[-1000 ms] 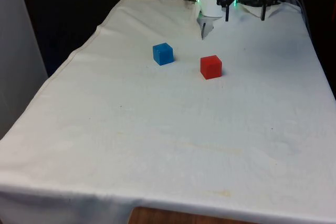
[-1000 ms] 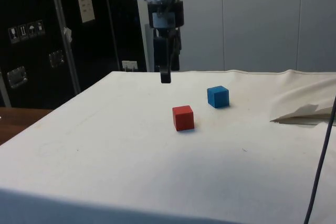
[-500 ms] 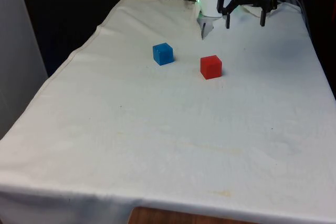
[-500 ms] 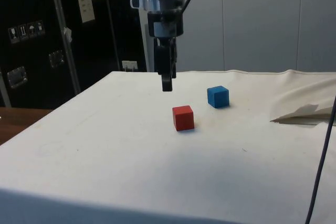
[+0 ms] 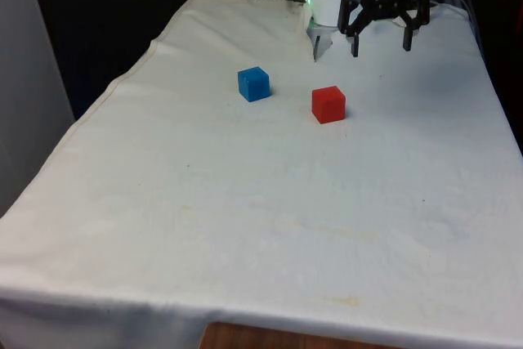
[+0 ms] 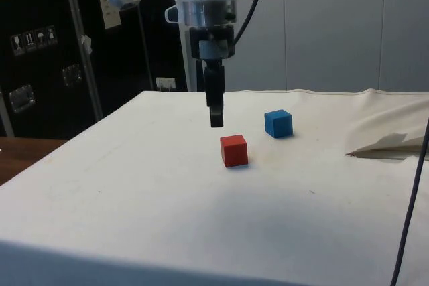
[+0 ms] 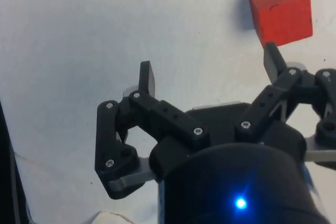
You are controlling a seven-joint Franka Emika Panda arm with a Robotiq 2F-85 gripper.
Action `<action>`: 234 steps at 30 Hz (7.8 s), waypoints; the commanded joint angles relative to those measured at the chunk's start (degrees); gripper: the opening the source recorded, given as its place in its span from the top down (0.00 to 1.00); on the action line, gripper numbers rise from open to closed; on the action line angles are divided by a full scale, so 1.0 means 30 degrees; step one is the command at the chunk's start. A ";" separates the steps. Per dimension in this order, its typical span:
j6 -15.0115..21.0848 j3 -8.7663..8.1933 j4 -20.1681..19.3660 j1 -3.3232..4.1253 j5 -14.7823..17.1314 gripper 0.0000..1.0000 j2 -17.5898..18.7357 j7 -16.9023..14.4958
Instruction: Stack the two cubes.
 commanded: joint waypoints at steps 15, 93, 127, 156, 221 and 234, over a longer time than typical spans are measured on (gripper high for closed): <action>0.1662 -0.0879 -0.0802 -0.0153 0.0248 0.00 0.0363 -0.2235; 0.3571 -0.3533 0.0076 -0.0248 0.0115 0.00 0.4450 -0.7659; 0.4526 -0.3591 0.0172 -0.0401 0.0095 0.03 0.5577 -0.7620; 0.2865 -0.3705 -0.0382 -0.0325 -0.0095 0.97 0.3400 -0.7487; -0.0363 -0.4947 -0.2617 -0.0420 0.0000 0.97 -0.2254 -0.8690; -0.0153 -0.6360 -0.3858 -0.0439 0.0076 0.97 -0.3209 -1.0084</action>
